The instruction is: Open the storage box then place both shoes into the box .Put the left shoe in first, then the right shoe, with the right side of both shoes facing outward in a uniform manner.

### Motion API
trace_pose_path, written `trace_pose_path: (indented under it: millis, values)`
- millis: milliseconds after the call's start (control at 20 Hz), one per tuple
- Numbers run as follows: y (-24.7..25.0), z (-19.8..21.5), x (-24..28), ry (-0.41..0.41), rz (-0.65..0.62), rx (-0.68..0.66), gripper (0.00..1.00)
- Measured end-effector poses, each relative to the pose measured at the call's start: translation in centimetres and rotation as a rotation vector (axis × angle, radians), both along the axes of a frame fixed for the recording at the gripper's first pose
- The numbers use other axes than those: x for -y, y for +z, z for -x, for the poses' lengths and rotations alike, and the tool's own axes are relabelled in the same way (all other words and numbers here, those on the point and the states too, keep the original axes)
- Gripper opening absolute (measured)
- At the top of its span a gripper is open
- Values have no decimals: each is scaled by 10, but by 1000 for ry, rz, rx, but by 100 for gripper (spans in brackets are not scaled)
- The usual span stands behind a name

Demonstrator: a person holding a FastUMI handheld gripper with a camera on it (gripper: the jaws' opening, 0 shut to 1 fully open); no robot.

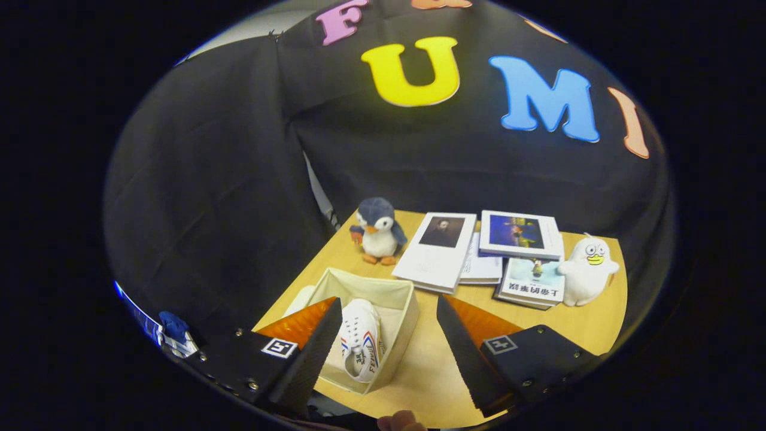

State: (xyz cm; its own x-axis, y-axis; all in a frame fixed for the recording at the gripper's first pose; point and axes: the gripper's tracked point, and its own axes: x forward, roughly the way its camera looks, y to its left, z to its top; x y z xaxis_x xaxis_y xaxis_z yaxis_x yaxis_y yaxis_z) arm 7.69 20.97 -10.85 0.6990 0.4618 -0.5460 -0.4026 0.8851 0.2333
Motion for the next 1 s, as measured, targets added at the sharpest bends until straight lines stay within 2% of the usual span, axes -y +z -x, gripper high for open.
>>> trace_pose_path:
  millis: [200,450,650,1000]
  values:
    - [52,-13,70,-193,7,284,97]
    - [104,1,135,-339,-36,467,97]
    - [111,9,163,-367,-7,506,97]
    - [91,15,205,-391,13,468,97]
